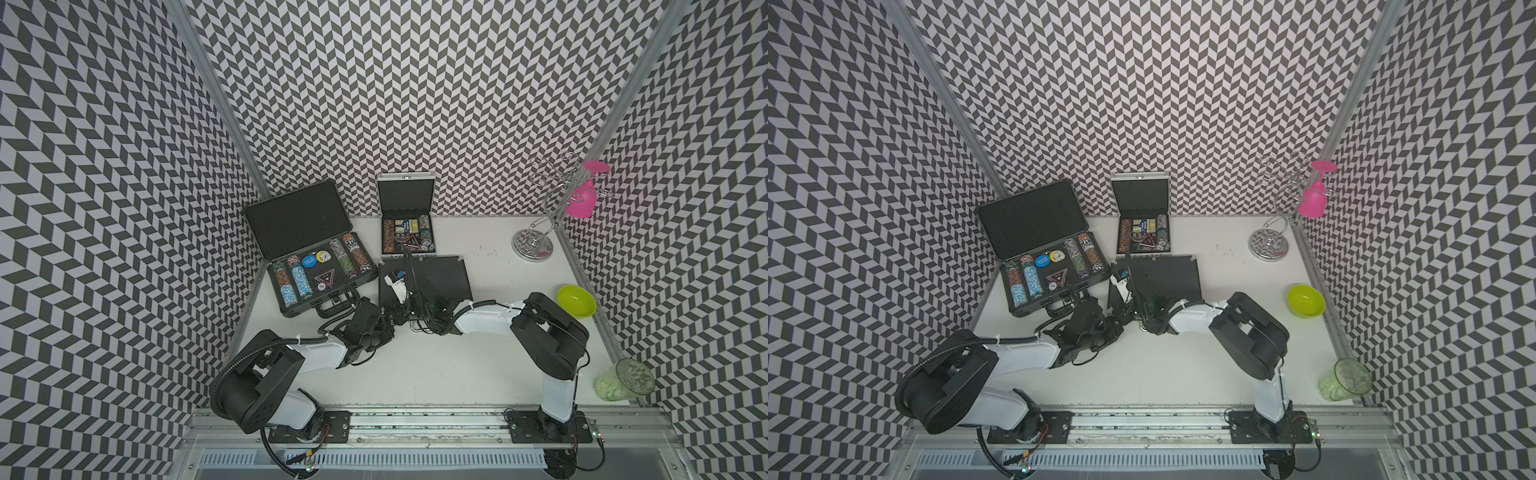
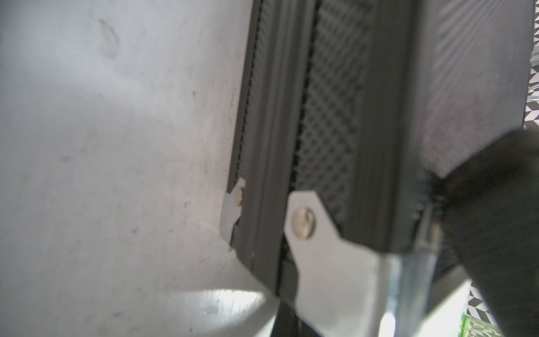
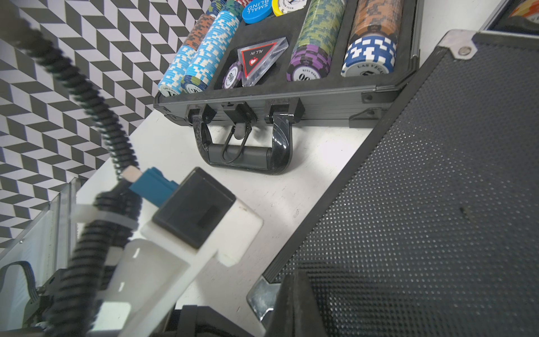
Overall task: Close the poker set cases
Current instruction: Fasten the fastener on the poker set case.
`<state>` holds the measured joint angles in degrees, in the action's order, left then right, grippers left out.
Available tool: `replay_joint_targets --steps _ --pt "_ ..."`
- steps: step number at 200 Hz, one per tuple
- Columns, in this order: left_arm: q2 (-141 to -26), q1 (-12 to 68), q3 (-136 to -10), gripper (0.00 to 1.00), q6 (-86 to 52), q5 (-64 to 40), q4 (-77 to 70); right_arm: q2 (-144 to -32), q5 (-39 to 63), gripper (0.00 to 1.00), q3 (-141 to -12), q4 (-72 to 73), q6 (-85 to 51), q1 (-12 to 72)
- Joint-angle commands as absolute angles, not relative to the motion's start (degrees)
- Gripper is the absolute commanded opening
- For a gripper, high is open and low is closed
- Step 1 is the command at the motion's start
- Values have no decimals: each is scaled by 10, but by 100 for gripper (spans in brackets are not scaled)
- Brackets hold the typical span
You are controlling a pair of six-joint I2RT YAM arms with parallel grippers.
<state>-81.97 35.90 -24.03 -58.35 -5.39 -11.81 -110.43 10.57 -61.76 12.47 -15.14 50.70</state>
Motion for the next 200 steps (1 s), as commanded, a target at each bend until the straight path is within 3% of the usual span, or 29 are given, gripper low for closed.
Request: replay_joint_targets --steps 1,48,100,159,200 --pt "-785 383 -263 0 -586 -1 -37 -1173 133 3 -564 -131 -157 519" --pt "-760 432 -275 0 -595 -19 -29 -1171 125 3 -571 -134 -158 507" --pt "-817 434 -284 0 -605 -9 -116 -1165 172 3 -569 -119 -164 475" --pt "-848 438 -300 0 -627 76 -73 -1166 202 3 -561 -110 -161 452" --pt "-871 419 -295 0 -619 79 -64 -1165 205 3 -561 -111 -156 447"
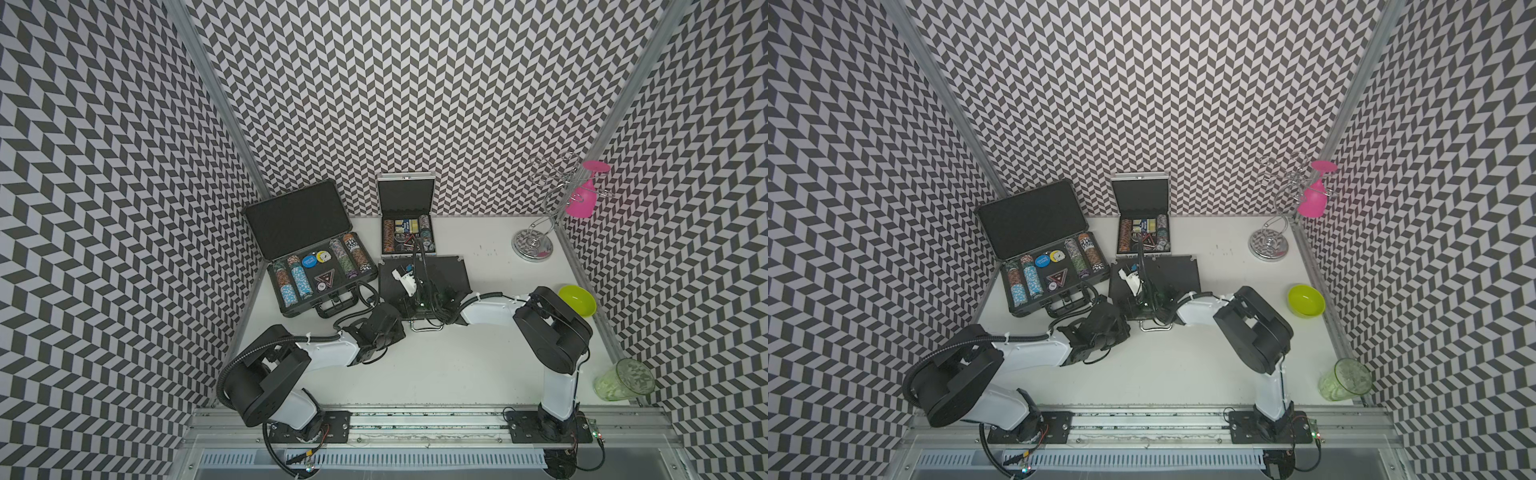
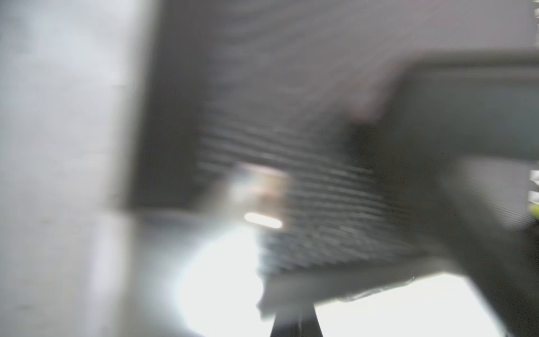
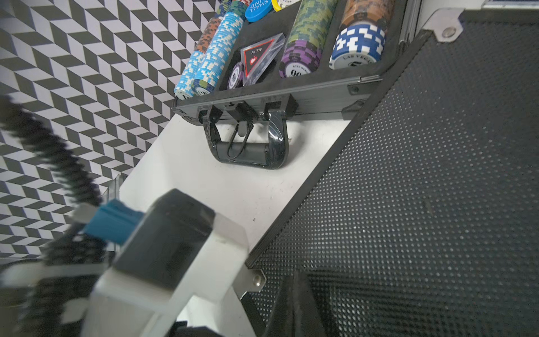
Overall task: Close the poker set cases
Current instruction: Fasten the fastener on the poker set case.
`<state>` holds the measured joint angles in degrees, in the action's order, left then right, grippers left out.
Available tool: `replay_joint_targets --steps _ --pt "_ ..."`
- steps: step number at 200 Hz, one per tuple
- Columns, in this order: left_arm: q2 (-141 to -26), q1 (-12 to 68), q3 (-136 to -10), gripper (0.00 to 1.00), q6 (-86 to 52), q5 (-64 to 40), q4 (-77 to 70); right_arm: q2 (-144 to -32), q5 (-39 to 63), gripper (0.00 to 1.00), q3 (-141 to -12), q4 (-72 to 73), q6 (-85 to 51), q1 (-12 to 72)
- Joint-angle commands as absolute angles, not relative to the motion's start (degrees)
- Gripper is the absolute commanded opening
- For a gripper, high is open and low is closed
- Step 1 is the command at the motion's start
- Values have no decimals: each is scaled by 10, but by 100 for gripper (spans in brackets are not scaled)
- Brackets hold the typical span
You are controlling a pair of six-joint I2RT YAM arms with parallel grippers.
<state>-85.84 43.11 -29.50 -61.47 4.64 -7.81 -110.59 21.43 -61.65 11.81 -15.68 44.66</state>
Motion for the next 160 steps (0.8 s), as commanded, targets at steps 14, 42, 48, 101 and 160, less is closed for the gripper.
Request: replay_joint_targets --steps 14,42,48,101,160 --pt "-876 410 -284 0 -611 72 -90 -1165 207 2 -559 -109 -155 446" --pt "-882 390 -275 0 -607 65 -117 -1165 210 3 -551 -104 -156 446" --pt "-882 387 -278 0 -608 72 -107 -1166 210 2 -549 -103 -156 446" --pt "-871 350 -258 0 -616 81 -113 -1169 223 2 -534 -88 -160 445" --pt "-865 327 -238 0 -629 74 -115 -1169 218 1 -510 -82 -156 445"
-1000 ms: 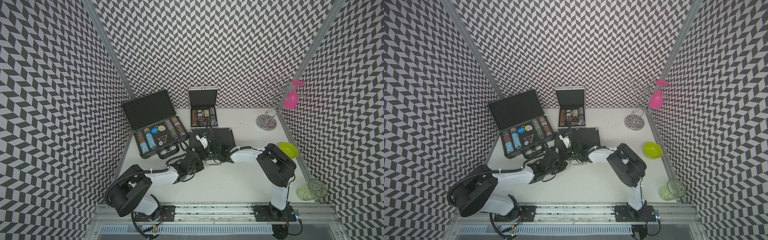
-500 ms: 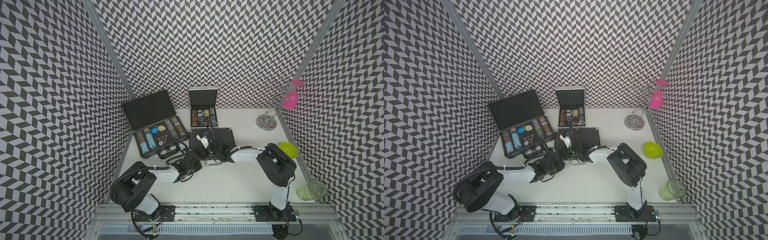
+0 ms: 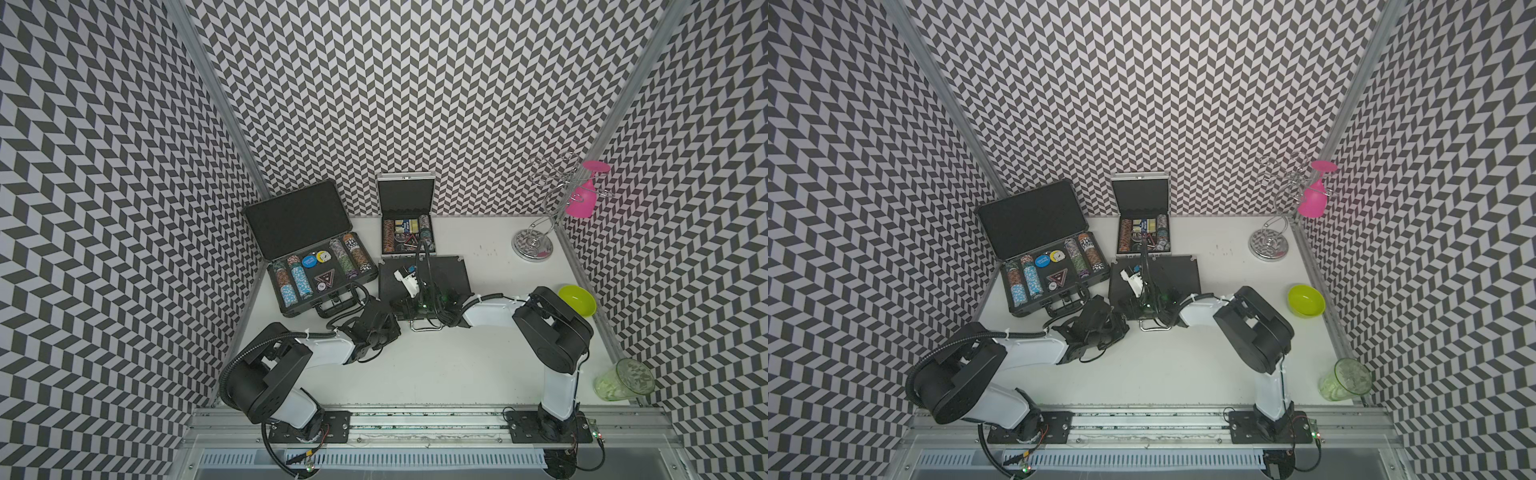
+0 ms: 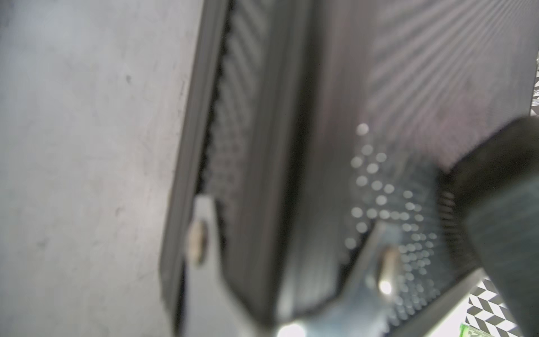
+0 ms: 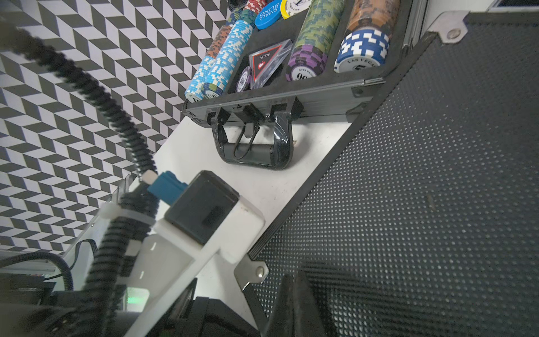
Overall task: Close the poker set cases
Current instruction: Fasten the fastener on the poker set case.
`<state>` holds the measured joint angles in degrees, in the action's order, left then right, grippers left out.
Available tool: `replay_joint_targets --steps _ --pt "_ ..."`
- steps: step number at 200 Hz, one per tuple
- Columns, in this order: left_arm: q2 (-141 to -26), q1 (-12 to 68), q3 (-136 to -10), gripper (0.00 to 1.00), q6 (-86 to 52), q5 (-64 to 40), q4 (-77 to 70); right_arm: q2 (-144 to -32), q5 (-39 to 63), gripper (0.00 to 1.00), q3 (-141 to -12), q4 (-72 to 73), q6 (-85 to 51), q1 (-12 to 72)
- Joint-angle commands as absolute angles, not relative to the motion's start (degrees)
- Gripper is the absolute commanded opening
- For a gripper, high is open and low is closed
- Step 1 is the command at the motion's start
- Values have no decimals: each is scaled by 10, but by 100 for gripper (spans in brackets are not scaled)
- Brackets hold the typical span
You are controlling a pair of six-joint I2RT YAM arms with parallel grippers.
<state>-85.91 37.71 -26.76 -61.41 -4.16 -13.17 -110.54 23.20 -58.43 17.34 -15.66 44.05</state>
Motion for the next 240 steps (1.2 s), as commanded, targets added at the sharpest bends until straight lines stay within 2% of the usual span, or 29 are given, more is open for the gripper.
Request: replay_joint_targets --steps 1,37,82,152,240 --pt "-865 326 -238 0 -630 73 -115 -1168 218 1 -509 -82 -156 445" --pt "-827 320 -214 0 -616 28 -121 -1174 218 1 -502 -77 -156 445" --pt "-821 315 -202 0 -570 -102 -165 -1176 213 1 -514 -82 -156 445" --pt "-733 316 -220 0 -554 -75 -87 -1177 213 1 -513 -80 -157 445" --pt "-800 316 -240 0 -544 -91 -154 -1181 217 1 -512 -78 -159 445"
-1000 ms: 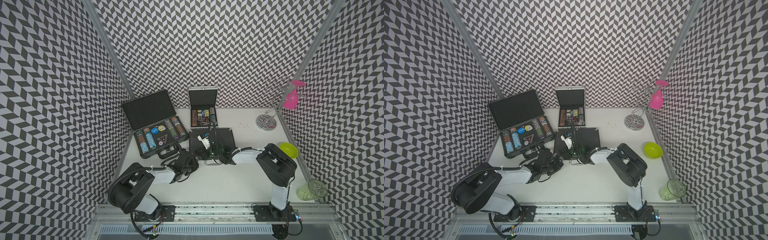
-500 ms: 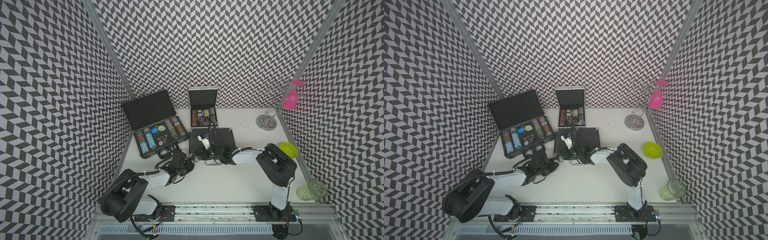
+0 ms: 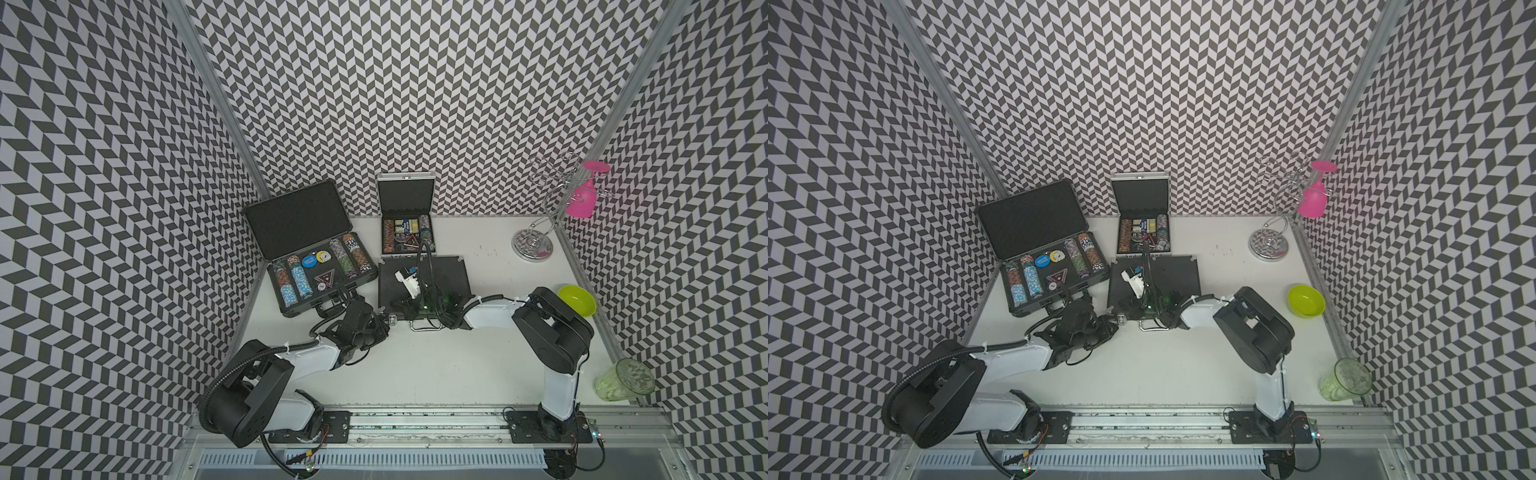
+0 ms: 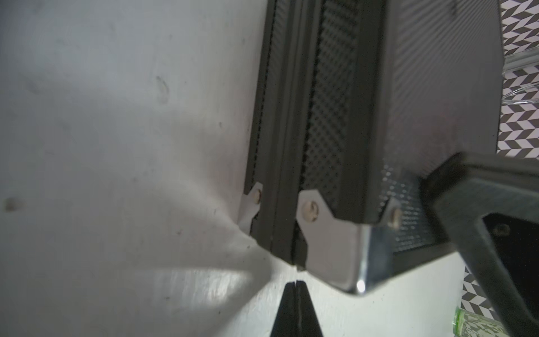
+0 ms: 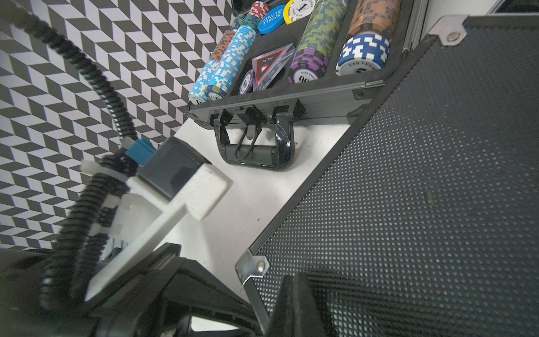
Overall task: Close the poker set cases
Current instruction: Fasten the fastener on the poker set case.
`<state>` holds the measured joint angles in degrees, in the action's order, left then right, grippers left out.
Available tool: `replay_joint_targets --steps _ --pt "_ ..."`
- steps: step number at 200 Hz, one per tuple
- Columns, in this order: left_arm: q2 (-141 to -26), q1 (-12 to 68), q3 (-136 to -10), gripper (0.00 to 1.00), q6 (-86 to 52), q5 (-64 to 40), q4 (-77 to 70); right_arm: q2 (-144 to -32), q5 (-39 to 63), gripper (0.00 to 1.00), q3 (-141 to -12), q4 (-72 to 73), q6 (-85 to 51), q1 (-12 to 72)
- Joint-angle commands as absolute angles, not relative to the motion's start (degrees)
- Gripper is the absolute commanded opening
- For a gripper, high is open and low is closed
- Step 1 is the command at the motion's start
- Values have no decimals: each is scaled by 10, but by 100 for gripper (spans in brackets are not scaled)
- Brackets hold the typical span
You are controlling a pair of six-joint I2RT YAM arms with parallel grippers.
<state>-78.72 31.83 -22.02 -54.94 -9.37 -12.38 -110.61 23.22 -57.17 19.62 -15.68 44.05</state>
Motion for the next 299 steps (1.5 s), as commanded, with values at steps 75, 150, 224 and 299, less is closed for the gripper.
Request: replay_joint_targets --steps 75,150,224,299 --pt "-761 330 -237 0 -557 -71 -88 -1185 219 1 -512 -77 -158 446" --pt "-779 362 -265 0 -567 -90 -89 -1181 216 1 -514 -78 -160 446" --pt "-834 359 -289 0 -571 -35 -111 -1183 220 0 -517 -83 -155 446" --pt "-851 347 -269 0 -581 7 -155 -1184 228 0 -505 -77 -152 446"
